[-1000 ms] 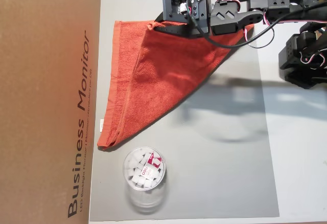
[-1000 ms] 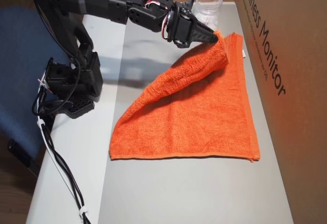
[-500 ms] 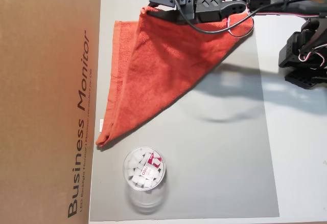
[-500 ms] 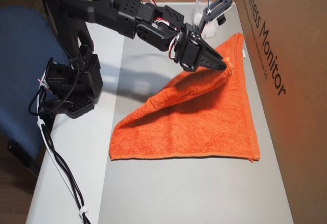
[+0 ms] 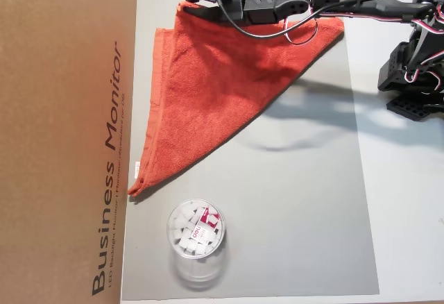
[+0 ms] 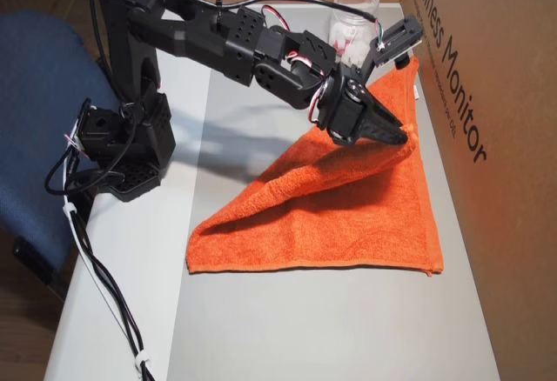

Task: Fold the blanket.

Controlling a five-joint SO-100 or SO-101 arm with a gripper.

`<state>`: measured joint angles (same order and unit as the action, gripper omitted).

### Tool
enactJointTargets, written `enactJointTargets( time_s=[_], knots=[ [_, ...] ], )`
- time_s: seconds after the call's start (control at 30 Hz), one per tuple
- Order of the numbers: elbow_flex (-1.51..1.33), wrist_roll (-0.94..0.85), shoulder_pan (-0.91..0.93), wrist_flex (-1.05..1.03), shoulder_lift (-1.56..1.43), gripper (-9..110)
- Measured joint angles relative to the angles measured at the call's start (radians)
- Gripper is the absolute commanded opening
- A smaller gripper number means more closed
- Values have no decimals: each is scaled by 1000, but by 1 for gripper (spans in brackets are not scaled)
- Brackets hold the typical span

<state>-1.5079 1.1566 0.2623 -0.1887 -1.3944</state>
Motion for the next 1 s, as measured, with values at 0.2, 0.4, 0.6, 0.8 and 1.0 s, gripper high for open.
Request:
enactJointTargets(
  time_s=[0.2,0.4,0.6,0.8,1.0],
  knots=[
    [118,0,29,0,135,0],
    [245,0,55,0,278,0],
    [390,5,61,0,419,0],
    [515,6,74,0,555,0],
    [627,9,89,0,670,0]
  ],
)
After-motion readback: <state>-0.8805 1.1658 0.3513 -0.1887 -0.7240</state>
